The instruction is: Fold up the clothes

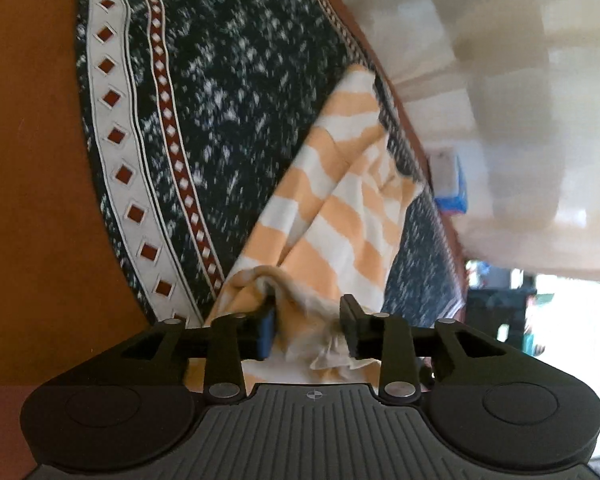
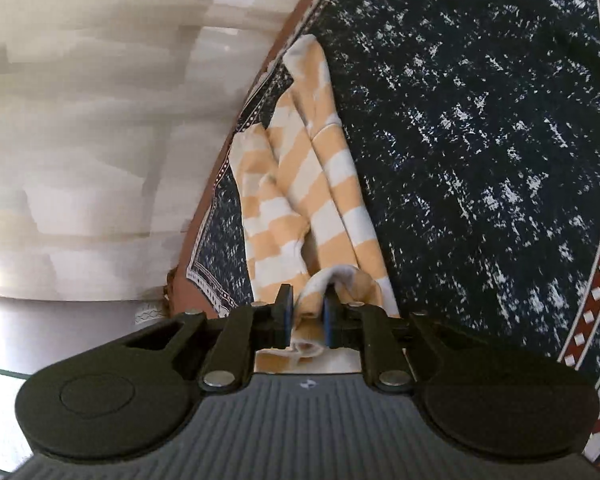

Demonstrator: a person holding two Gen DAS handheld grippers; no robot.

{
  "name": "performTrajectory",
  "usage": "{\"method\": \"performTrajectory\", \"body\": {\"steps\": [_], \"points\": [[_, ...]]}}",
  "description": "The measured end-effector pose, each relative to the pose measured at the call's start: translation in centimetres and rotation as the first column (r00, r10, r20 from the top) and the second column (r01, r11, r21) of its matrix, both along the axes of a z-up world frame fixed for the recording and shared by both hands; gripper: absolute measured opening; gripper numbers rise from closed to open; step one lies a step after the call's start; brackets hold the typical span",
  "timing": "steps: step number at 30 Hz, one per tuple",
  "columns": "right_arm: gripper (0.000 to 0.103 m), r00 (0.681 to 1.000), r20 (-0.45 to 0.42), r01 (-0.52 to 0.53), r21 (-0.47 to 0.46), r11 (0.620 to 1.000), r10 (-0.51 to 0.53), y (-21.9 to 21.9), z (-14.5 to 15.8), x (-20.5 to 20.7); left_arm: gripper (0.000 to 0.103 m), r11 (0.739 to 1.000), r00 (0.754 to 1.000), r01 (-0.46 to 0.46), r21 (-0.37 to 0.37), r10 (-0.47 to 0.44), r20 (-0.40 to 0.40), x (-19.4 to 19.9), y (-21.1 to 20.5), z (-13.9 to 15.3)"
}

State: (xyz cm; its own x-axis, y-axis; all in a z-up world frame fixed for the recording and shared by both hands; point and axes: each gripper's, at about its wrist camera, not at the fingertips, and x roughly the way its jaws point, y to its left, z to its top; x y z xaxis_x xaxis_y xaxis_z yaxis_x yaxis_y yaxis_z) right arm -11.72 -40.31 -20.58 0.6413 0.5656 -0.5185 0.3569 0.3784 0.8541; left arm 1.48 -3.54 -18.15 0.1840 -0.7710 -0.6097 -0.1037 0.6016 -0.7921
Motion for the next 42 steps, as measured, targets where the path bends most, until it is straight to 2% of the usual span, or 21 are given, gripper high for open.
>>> {"method": "performTrajectory", "body": {"steps": [2, 4, 5, 9, 11, 13, 16, 17, 18, 23, 26, 28, 29, 30, 31, 32, 34, 36, 40, 42], "points": [[0.028, 1.0, 0.0, 0.006, 0.001, 1.0, -0.006, -0.1, 0.0, 0.3, 0.052, 0.999, 0.999, -0.033, -0.024, 0.033, -0.002, 0.2, 0.4, 0.1], [0.042, 1.0, 0.002, 0.024, 0.017, 1.0, -0.024, -0.2, 0.1, 0.6, 0.052, 0.998, 0.999, -0.053, -0.036, 0.053, 0.004, 0.3, 0.6, 0.3], [0.044, 0.999, 0.008, 0.031, 0.021, 0.999, -0.031, -0.3, 0.3, 0.7, 0.052, 0.998, 0.998, -0.051, -0.032, 0.052, 0.021, 0.3, 0.7, 0.7], [0.044, 0.997, 0.074, 0.033, -0.019, 0.999, -0.031, -0.3, 2.0, 0.8, 0.052, 1.0, 0.984, 0.016, 0.025, -0.02, 0.178, 0.4, 0.4, 3.3], [0.044, 0.994, 0.107, -0.005, -0.116, 0.993, 0.017, 0.1, 3.2, 0.9, 0.052, 0.989, 0.949, 0.081, 0.121, -0.114, 0.295, 0.5, -0.3, 5.0], [0.044, 0.989, 0.119, -0.059, -0.248, 0.967, 0.09, 1.1, 4.3, 0.9, 0.053, 0.962, 0.894, 0.144, 0.234, -0.228, 0.387, 0.4, -1.1, 6.3], [0.044, 0.977, 0.103, -0.127, -0.429, 0.895, 0.188, 2.7, 5.1, 0.5, 0.056, 0.89, 0.816, 0.25, 0.382, -0.406, 0.412, -0.5, -2.4, 6.0], [0.044, 0.973, 0.093, -0.144, -0.477, 0.867, 0.213, 3.1, 5.2, 0.4, 0.056, 0.867, 0.798, 0.275, 0.416, -0.447, 0.404, -0.7, -2.8, 5.6], [0.044, 0.971, 0.083, -0.153, -0.505, 0.849, 0.224, 3.4, 5.1, 0.3, 0.056, 0.859, 0.794, 0.286, 0.426, -0.461, 0.396, -0.8, -3.0, 5.1], [0.053, 0.981, 0.048, -0.137, -0.513, 0.847, 0.188, 3.8, 3.7, 0.5, 0.059, 0.859, 0.807, 0.29, 0.423, -0.456, 0.374, -0.6, -4.3, 2.9], [0.054, 0.986, 0.027, -0.128, -0.518, 0.846, 0.166, 4.0, 2.8, 0.6, 0.06, 0.85, 0.806, 0.272, 0.452, -0.457, 0.375, -0.2, -5.1, 2.1], [0.054, 0.988, 0.014, -0.122, -0.521, 0.845, 0.151, 4.1, 2.2, 0.7, 0.054, 0.852, 0.819, 0.271, 0.448, -0.448, 0.357, 0.1, -5.2, 1.7], [0.053, 0.99, 0.007, -0.119, -0.523, 0.844, 0.143, 4.2, 2.0, 0.8, 0.025, 0.855, 0.825, 0.27, 0.443, -0.443, 0.352, 0.3, -5.2, 1.6], [0.044, 0.99, 0.004, -0.119, -0.518, 0.847, 0.142, 4.3, 1.7, 0.8, 0.018, 0.859, 0.825, 0.266, 0.438, -0.437, 0.357, 0.4, -5.1, 1.6], [0.028, 0.989, 0.007, -0.124, -0.508, 0.852, 0.148, 4.3, 1.7, 0.9, 0.015, 0.863, 0.826, 0.263, 0.432, -0.433, 0.362, 0.4, -5.0, 1.6], [0.02, 0.989, 0.01, -0.124, -0.507, 0.853, 0.15, 4.3, 1.8, 0.9, 0.011, 0.867, 0.826, 0.258, 0.425, -0.427, 0.37, 0.3, -4.8, 1.9], [0.015, 0.99, 0.038, -0.1, -0.501, 0.859, 0.137, 4.1, 2.2, 0.8, 0.008, 0.877, 0.825, 0.241, 0.416, -0.411, 0.387, 0.3, -4.5, 2.3], [0.015, 0.991, 0.065, -0.068, -0.494, 0.867, 0.115, 3.8, 2.5, 0.5, 0.008, 0.876, 0.829, 0.226, 0.427, -0.403, 0.388, 0.6, -4.4, 2.0], [0.015, 0.996, 0.042, -0.05, -0.499, 0.865, 0.081, 3.7, 1.5, 0.9, 0.008, 0.873, 0.839, 0.216, 0.436, -0.395, 0.375, 1.1, -4.7, 0.9], [0.017, 0.997, 0.032, -0.044, -0.504, 0.863, 0.069, 3.8, 0.8, 1.2, 0.015, 0.872, 0.834, 0.214, 0.441, -0.398, 0.382, 1.1, -5.0, 0.9]]}}
